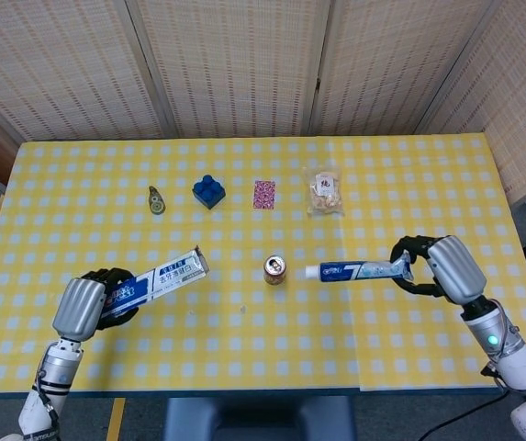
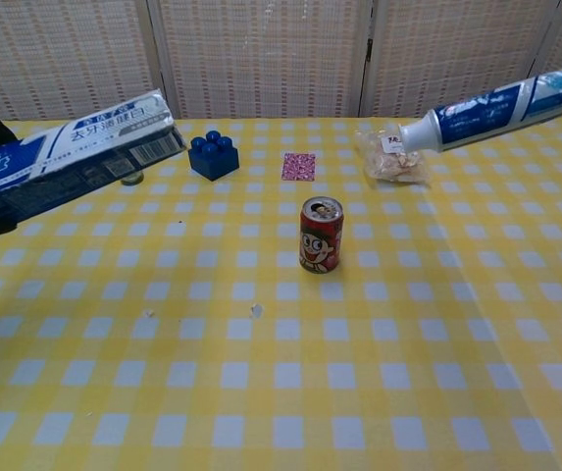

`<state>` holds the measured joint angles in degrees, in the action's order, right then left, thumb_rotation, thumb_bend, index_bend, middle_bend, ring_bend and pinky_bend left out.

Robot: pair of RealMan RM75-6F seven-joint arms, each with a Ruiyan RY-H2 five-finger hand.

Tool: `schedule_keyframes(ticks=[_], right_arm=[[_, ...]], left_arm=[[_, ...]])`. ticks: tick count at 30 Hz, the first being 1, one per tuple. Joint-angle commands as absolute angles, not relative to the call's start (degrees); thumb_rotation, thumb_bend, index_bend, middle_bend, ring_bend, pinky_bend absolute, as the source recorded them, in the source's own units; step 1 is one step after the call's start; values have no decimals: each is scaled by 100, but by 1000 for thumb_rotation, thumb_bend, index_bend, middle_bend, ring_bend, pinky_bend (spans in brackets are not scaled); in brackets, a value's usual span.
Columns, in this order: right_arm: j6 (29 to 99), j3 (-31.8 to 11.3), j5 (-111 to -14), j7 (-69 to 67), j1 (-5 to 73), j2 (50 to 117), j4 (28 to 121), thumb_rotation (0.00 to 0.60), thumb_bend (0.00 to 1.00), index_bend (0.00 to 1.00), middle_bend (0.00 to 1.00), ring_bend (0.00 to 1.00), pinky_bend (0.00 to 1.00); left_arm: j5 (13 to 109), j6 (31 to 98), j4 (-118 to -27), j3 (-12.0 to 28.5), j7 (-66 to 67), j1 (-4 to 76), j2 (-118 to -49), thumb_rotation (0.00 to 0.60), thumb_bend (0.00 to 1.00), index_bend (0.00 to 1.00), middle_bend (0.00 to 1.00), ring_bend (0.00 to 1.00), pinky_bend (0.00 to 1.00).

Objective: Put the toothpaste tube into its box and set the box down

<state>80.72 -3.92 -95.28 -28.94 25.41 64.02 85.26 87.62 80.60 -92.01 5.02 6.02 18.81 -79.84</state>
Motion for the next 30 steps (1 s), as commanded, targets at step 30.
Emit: schedule_keyframes(ticks=[30], right_arm=[[7603, -706, -9460, -3286, 3044, 6515, 9561, 600, 411, 799, 616, 604, 778]], left_arm=[[9244, 8065, -10212, 365, 692, 1936, -7805, 600, 227, 497, 596, 504, 586]])
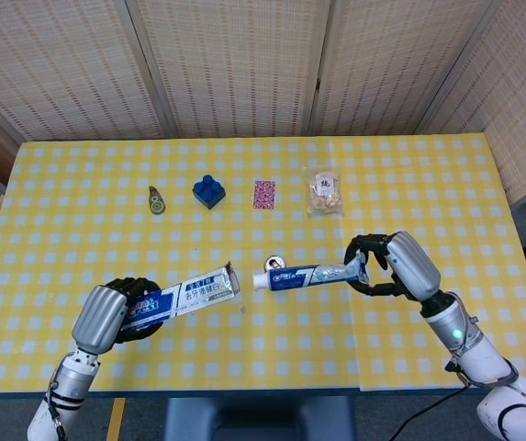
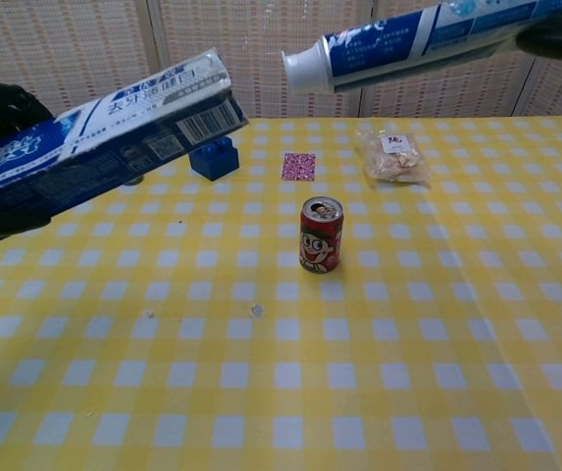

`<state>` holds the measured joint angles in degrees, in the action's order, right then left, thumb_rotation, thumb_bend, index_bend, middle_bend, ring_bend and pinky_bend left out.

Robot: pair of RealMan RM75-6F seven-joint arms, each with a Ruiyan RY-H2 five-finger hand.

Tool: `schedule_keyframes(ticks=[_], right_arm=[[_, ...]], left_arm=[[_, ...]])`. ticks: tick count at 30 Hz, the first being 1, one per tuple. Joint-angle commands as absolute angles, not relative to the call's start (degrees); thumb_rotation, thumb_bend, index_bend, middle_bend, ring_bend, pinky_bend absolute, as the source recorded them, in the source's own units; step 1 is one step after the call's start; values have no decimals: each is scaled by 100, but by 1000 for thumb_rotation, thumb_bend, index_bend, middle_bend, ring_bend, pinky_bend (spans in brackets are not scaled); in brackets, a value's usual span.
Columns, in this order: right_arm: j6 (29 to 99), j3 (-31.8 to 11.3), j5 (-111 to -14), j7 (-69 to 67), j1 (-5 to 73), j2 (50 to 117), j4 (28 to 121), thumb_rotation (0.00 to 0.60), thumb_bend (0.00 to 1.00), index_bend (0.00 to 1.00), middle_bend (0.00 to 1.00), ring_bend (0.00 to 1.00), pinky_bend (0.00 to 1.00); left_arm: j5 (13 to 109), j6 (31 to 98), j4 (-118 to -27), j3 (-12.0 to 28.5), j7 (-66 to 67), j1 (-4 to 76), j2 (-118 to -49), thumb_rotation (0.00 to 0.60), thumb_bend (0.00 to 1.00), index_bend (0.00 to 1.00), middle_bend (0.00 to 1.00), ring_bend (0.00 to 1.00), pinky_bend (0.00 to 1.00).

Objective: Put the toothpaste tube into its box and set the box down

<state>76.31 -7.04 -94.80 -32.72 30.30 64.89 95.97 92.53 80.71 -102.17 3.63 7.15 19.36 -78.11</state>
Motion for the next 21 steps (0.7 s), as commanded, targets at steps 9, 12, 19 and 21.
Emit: schedule_keyframes(ticks=[9, 12, 19, 21], right_arm=[[7392, -746, -9383, -3366, 3186, 6638, 9531, 600, 411, 798, 616, 604, 779], [7402, -759, -9407, -3364, 3210, 6685, 9550, 600, 411, 798, 616, 605, 778], [7359, -766, -9402, -3369, 3264, 6783, 9575, 600, 410, 799, 616, 604, 778], [7380, -756, -9430, -3369, 3263, 6802, 9598, 600, 411, 798, 616, 604, 778]], left_arm=[[9283, 8003, -10206, 335, 710, 1965, -7866, 600, 227, 497, 596, 504, 586], [9271, 7984, -10204, 328, 716, 1966, -7882, 600, 227, 497, 596, 503, 586], [9266, 7926, -10249, 295, 748, 1979, -7961, 600, 227, 497, 596, 503, 586], [9286, 7929, -10276, 288, 786, 1979, -7980, 600, 227, 497, 596, 503, 586]])
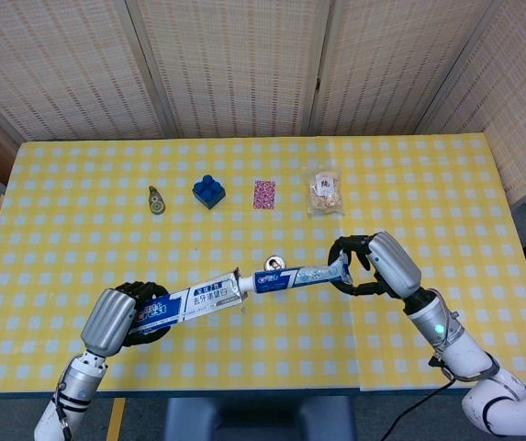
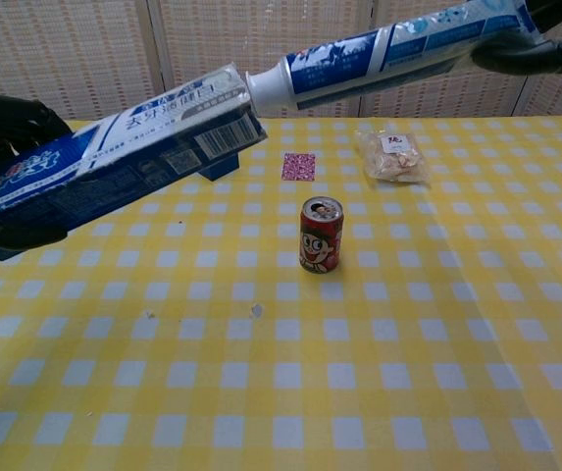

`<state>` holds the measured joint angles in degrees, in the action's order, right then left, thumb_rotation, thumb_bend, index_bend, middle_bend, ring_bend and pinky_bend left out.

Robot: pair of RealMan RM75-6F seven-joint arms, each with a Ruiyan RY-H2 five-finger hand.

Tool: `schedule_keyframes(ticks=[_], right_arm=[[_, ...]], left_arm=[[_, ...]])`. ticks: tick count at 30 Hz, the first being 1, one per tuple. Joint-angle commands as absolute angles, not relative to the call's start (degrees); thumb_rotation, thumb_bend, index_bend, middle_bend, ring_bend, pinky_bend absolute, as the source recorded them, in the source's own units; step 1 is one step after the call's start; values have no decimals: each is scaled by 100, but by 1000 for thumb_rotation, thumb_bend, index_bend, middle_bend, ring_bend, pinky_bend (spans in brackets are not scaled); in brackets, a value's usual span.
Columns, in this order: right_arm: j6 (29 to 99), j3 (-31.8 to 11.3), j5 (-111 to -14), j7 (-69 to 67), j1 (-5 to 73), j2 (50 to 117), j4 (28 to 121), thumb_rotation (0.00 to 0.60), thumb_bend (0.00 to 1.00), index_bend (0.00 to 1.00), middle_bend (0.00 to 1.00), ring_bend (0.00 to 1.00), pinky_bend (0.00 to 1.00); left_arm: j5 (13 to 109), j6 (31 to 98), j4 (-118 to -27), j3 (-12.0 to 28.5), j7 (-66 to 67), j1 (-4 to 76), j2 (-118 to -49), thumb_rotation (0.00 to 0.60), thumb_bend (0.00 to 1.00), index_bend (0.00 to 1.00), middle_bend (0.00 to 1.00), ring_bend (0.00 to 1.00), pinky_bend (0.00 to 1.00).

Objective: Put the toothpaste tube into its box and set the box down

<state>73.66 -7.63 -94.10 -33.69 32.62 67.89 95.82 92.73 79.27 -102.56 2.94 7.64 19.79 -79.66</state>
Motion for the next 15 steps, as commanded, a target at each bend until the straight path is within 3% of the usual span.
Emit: schedule_keyframes(ticks=[1, 15], right_arm=[[7388, -751, -9439, -3367, 3263, 6809, 9609, 600, 411, 798, 616, 604, 778], [7357, -723, -9468, -3347, 3334, 7085, 9726, 600, 411, 798, 616, 604, 779]], left_arm=[[9297, 7936, -10295, 285, 798, 1977, -7987, 600, 227, 497, 596, 503, 586], [9518, 7932, -10587, 241, 1172, 2008, -8132, 600, 227, 500, 596, 503, 586]])
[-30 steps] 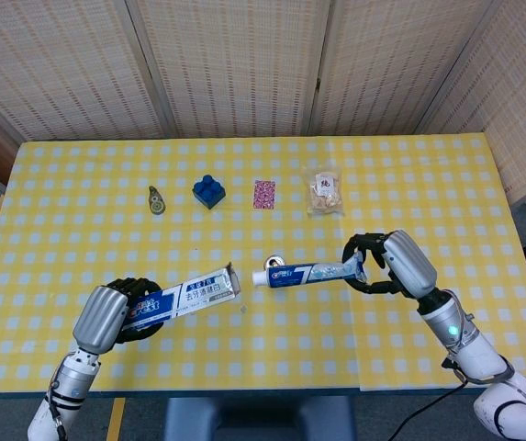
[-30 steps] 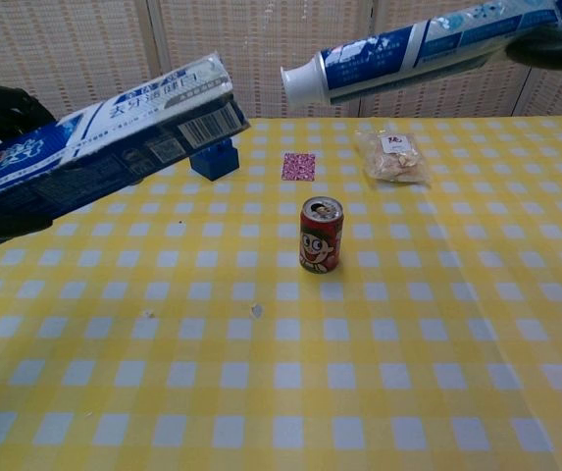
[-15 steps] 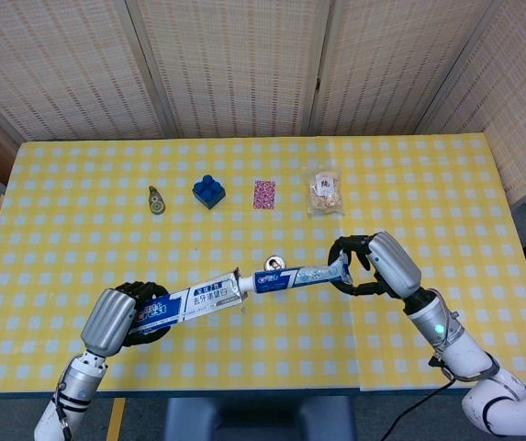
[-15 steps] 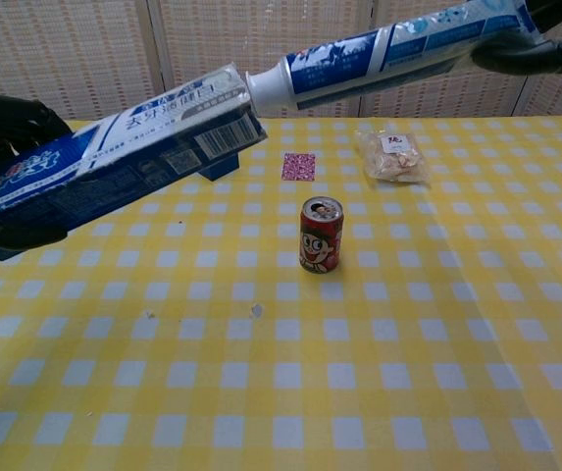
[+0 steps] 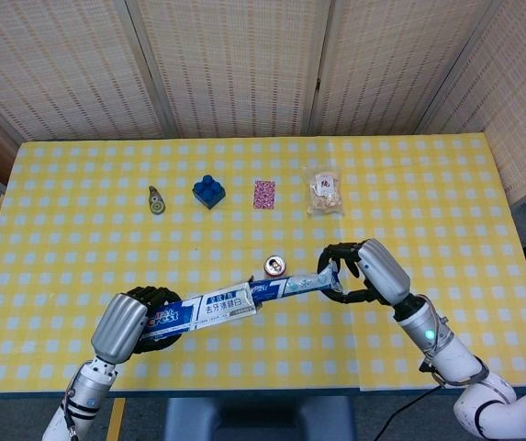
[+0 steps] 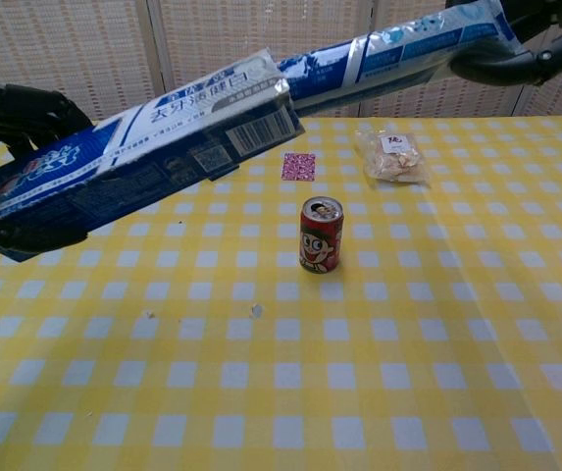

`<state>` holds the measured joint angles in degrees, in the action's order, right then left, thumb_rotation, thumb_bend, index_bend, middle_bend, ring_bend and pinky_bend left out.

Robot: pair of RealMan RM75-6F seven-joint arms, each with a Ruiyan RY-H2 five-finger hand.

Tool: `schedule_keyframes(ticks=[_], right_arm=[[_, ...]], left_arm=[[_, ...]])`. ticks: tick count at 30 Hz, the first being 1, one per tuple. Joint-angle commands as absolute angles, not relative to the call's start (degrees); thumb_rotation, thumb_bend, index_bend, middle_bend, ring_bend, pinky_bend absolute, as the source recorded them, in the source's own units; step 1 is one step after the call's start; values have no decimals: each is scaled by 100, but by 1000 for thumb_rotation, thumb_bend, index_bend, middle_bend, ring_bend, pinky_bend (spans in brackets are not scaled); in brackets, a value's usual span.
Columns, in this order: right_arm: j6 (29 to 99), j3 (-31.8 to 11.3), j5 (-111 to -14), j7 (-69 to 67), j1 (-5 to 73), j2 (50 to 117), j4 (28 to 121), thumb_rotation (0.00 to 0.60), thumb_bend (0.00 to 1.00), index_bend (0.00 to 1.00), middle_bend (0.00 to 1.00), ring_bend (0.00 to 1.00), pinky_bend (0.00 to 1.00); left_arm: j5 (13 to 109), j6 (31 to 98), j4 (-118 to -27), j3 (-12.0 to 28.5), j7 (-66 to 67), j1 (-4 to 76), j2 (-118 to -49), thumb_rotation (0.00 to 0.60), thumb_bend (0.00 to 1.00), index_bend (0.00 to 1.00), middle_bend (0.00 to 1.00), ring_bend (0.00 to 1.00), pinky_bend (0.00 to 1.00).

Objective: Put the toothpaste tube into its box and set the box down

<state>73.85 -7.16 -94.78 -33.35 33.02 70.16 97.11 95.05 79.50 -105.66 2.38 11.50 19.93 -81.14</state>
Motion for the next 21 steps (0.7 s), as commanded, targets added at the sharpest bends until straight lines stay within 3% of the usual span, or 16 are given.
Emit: schedule_keyframes(ticks=[1, 12, 21], right_arm=[[7333, -723, -9462, -3360, 3352, 7114, 9736, 600, 411, 798, 616, 604, 779], [7127, -851, -9254, -3628, 3551, 7416, 10035, 600, 411, 794, 599, 580, 758], [6798, -818, -9155, -3843, 3695, 7427, 10231, 600, 410, 623, 505, 477, 649]], left_arm=[[9528, 7925, -10595, 246, 1183, 2018, -8139, 600, 227, 500, 596, 503, 586], [9461, 7894, -10573, 344, 1061, 2076, -8183, 600, 227, 502, 596, 503, 586], [9496, 7859, -10602, 350, 938, 2128, -8180, 600, 227, 501, 596, 503, 586]])
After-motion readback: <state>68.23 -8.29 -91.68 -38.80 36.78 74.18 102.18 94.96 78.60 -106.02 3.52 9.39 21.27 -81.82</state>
